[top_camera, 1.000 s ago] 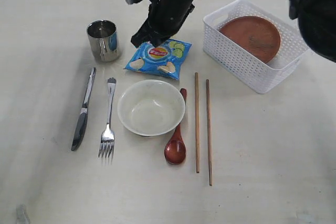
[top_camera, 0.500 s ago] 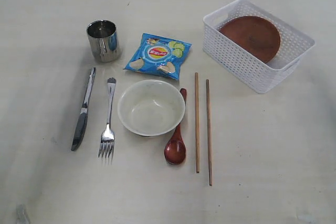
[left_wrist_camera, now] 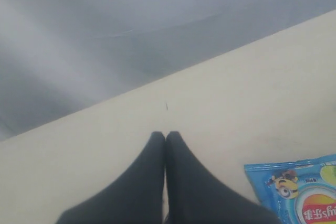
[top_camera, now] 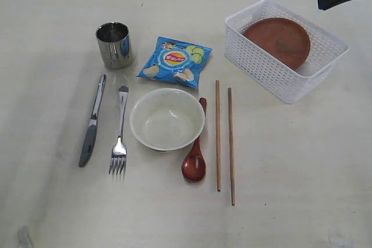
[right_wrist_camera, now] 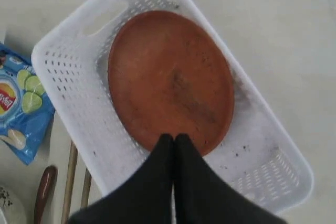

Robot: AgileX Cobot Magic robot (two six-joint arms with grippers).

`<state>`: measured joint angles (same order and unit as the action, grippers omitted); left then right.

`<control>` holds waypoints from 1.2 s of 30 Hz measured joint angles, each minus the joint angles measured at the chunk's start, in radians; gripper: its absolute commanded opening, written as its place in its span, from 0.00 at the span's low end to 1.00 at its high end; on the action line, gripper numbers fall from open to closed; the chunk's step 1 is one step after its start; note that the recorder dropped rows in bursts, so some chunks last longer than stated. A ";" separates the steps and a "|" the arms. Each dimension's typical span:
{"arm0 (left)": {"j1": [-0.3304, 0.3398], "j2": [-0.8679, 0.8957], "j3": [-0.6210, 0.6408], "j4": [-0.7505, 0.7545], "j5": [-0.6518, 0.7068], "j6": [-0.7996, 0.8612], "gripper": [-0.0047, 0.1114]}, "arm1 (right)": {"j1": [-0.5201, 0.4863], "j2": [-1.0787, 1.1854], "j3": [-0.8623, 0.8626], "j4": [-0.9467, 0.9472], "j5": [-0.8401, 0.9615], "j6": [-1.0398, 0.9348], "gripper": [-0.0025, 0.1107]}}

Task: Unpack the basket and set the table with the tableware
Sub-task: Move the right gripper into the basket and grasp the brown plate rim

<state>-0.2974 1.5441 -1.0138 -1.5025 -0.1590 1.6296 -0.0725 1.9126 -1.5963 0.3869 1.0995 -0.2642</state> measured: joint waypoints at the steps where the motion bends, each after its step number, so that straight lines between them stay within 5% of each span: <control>1: 0.000 0.000 0.000 0.001 0.002 0.000 0.04 | 0.000 0.000 0.010 0.000 0.015 -0.002 0.02; 3: 0.000 0.000 0.000 0.004 0.003 0.000 0.04 | 0.000 0.005 0.012 -0.015 0.045 -0.005 0.16; 6: 0.000 0.000 0.000 0.012 0.008 0.000 0.04 | 0.000 0.041 0.012 -0.017 0.071 -0.005 0.57; 7: 0.000 0.000 0.000 0.013 0.008 0.000 0.04 | 0.000 0.055 0.012 -0.017 0.071 -0.005 0.64; 12: 0.000 0.000 0.000 0.017 0.008 0.000 0.04 | 0.005 0.130 0.012 -0.021 0.013 -0.001 0.47; 31: 0.000 0.000 0.000 0.017 0.008 0.000 0.04 | 0.006 0.253 0.012 -0.011 -0.166 0.010 0.47; 36: 0.000 0.000 0.000 0.017 0.008 0.000 0.04 | 0.006 0.262 0.012 -0.002 -0.193 0.010 0.32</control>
<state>-0.2974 1.5441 -1.0138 -1.4854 -0.1508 1.6296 -0.0667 2.1749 -1.5845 0.3846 0.9064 -0.2543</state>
